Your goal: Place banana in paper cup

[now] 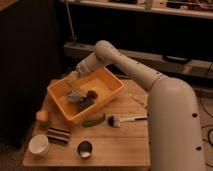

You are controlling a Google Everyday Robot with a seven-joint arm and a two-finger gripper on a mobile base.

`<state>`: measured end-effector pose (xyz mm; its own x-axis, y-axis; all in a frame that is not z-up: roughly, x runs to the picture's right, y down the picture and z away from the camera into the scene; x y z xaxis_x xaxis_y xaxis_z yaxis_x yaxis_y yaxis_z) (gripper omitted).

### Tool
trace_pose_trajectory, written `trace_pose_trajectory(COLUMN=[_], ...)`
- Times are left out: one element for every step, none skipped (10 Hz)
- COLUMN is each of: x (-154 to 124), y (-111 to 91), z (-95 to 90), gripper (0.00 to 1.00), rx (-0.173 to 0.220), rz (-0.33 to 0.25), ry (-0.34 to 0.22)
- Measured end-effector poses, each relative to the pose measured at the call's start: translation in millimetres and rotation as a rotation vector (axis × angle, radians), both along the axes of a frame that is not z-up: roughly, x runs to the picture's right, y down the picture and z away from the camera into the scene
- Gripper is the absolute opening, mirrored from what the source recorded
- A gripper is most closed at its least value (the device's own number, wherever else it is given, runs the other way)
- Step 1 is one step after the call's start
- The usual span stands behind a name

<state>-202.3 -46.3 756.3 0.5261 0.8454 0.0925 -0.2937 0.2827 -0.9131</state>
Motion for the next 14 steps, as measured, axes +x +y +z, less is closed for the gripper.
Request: trace_pose_trajectory(x=[-27.1, -52.4, -71.3, -95.4, -104.4, -102.6, -102.0, -103.8, -103.4, -101.4, -105.0, -112.2, -117.4, -127.6], y=[12.1, 23.6, 32.5, 47.4, 53.2, 52.3, 51.5, 52.6, 52.5, 52.1, 52.0, 54.4, 56.9, 64.3], z=[-16.1, -30.2, -41.2, -56.3, -62.5, -61.5, -61.6, -62.2, -62.0, -61.4, -64.7, -72.5, -79.5, -94.5], gripper=[0.00, 0.00, 0.00, 0.00, 0.00, 0.00, 0.00, 0.00, 0.00, 0.00, 0.00, 0.00, 0.00, 0.00], rx=[-0.012, -0.021, -0.032, -0.055, -0.065, -0.065, -0.064, -0.065, -0.065, -0.064, -0.058, -0.049, -0.042, -0.035], rz=[-0.014, -0.033, -0.046, -0.074, -0.087, -0.084, -0.083, -0.086, -0.086, -0.085, -0.088, -0.093, -0.092, -0.087], ry=[-0.074, -0.137, -0.187, -0.255, -0.280, -0.277, -0.277, -0.279, -0.278, -0.276, -0.293, -0.326, -0.348, -0.389])
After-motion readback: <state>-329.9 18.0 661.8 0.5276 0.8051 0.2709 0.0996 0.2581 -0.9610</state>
